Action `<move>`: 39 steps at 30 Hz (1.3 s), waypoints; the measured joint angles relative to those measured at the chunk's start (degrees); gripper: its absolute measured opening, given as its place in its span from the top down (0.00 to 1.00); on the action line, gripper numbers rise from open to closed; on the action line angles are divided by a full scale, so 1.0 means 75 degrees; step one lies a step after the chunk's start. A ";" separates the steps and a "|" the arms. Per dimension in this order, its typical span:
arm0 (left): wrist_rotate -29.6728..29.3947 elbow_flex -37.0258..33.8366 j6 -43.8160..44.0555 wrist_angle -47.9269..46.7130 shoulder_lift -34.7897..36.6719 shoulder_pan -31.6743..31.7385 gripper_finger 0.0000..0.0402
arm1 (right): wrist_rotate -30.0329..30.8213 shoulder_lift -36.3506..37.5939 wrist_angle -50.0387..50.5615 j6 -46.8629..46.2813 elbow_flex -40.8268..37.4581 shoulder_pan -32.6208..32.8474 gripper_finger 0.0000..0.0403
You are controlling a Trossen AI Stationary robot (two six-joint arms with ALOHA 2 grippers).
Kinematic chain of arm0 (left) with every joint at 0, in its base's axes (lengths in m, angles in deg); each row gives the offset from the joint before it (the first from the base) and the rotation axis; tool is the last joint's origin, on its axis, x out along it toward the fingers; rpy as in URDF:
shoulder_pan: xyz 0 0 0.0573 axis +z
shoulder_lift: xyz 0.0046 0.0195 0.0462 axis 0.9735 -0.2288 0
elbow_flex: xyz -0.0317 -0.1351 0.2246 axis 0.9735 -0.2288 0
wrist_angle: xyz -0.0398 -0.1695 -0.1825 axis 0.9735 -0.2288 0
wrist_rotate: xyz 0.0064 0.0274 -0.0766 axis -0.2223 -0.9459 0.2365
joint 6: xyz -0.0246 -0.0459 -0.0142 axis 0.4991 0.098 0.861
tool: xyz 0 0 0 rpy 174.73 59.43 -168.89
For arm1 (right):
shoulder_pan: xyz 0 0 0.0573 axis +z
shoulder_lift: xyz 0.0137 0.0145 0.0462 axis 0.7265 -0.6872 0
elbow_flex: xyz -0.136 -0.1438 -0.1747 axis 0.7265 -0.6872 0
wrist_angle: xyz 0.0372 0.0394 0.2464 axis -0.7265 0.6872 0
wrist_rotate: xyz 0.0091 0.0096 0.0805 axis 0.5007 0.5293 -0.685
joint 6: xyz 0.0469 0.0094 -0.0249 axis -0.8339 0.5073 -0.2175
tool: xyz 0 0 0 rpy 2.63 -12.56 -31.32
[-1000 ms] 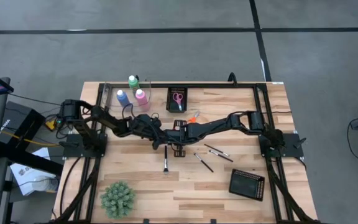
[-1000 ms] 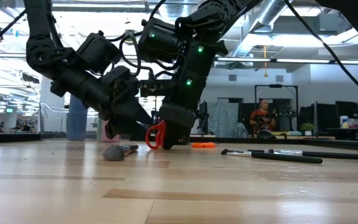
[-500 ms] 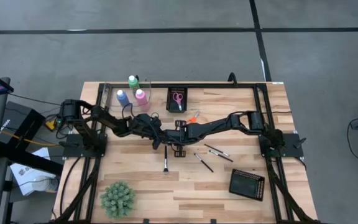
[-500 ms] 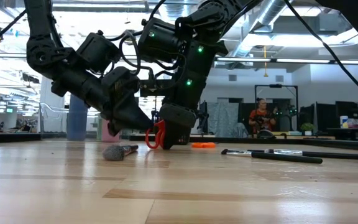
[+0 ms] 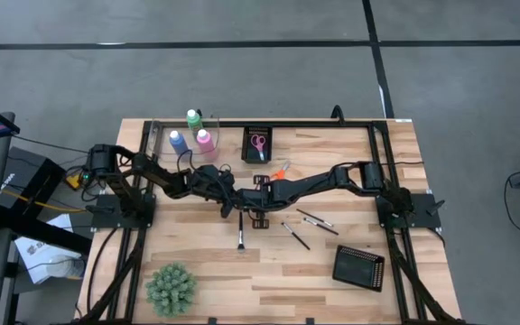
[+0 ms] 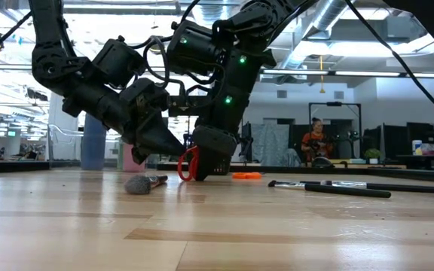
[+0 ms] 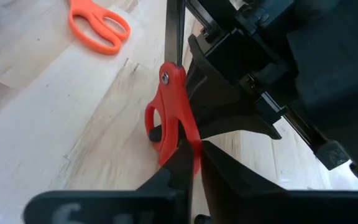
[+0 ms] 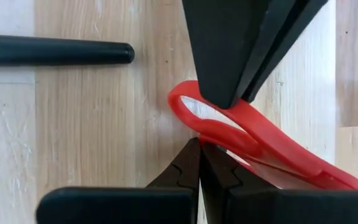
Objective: Pick & Place Paint Supplies
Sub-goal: Put the red scissors into the top black bin
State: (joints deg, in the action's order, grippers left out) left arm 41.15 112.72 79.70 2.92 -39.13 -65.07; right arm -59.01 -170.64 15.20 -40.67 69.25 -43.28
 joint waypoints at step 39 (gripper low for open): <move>-0.0133 -0.0003 -0.0676 -0.0261 -0.0006 -0.0007 1.00 | 0.0336 -0.0006 -0.0133 0.0289 0.0006 0.0084 1.00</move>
State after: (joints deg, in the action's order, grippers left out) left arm 40.15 112.70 74.63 0.96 -39.17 -65.12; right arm -56.49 -170.68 14.19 -38.51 69.30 -42.65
